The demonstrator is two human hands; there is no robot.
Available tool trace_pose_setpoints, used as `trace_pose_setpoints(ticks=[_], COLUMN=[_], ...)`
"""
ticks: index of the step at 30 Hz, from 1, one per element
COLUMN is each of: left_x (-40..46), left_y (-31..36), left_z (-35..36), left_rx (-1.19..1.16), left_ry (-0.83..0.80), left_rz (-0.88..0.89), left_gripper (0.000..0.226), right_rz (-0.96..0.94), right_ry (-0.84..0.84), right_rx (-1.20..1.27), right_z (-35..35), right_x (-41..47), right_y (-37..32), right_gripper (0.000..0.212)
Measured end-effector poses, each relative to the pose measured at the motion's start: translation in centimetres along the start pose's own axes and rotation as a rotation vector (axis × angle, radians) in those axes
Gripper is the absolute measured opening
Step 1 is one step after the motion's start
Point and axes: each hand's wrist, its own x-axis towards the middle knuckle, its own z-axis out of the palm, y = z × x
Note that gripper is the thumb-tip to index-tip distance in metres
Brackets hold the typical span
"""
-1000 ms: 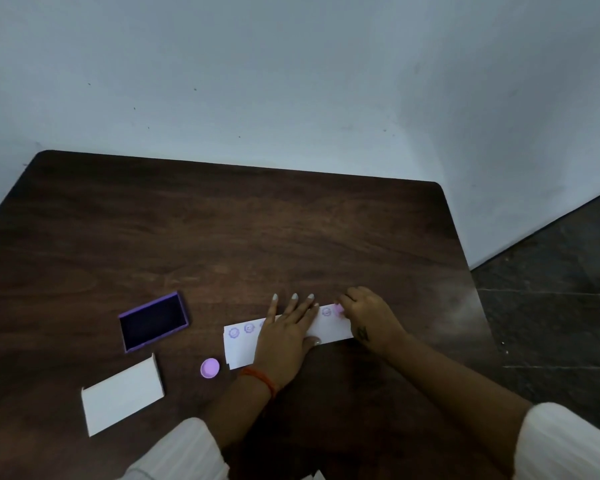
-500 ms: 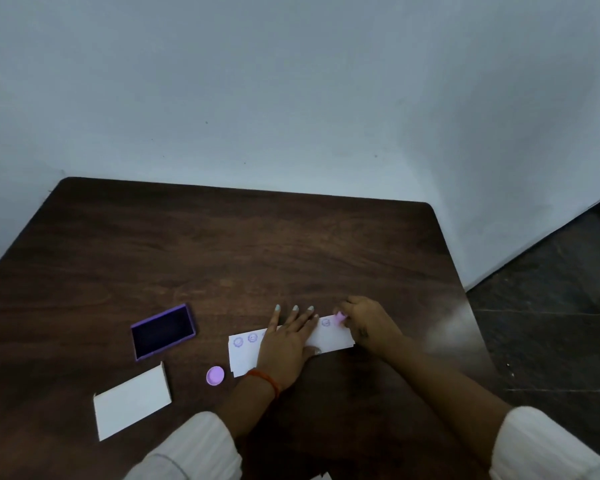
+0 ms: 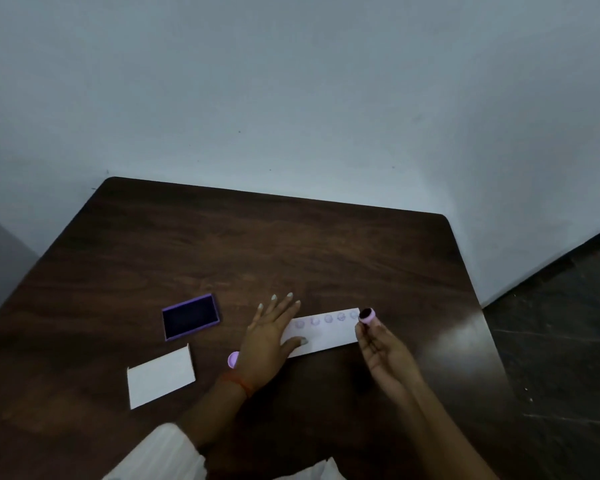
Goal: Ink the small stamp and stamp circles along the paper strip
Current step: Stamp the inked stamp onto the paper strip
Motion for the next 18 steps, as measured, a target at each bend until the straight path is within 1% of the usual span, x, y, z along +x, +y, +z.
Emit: trace_pose_setpoints(ticks=[3, 6, 9, 13, 18], left_x=[-2.8, -5.3, -6.8, -7.5, -7.3], left_y=[-1.3, -2.5, -3.3, -3.7, -3.7], left_z=[-0.7, -0.8, -0.5, -0.1, -0.2], left_rx=[-0.111, -0.142, -0.123, -0.07, -0.033], left_ry=[0.099, 0.186, 0.182, 0.189, 0.189], left_rz=[-0.116, -0.239, -0.334, -0.362, -0.377], left_gripper=[0.065, 0.067, 0.068, 0.06, 0.046], right_rz=[0.051, 0.085, 0.102, 0.113, 0.124], right_ry=[-0.017, -0.017, -0.02, -0.033, -0.023], right_rx=[0.109, 0.173, 0.18, 0.179, 0.167], right_z=[0.0, -0.2, -0.5, -0.9, -1.0], right_x=[-1.2, -1.6, -1.9, -2.1, -2.5], right_y=[1.9, 3.4, 4.5, 5.6, 6.4], right_gripper=[0.022, 0.02, 0.022, 0.029, 0.015])
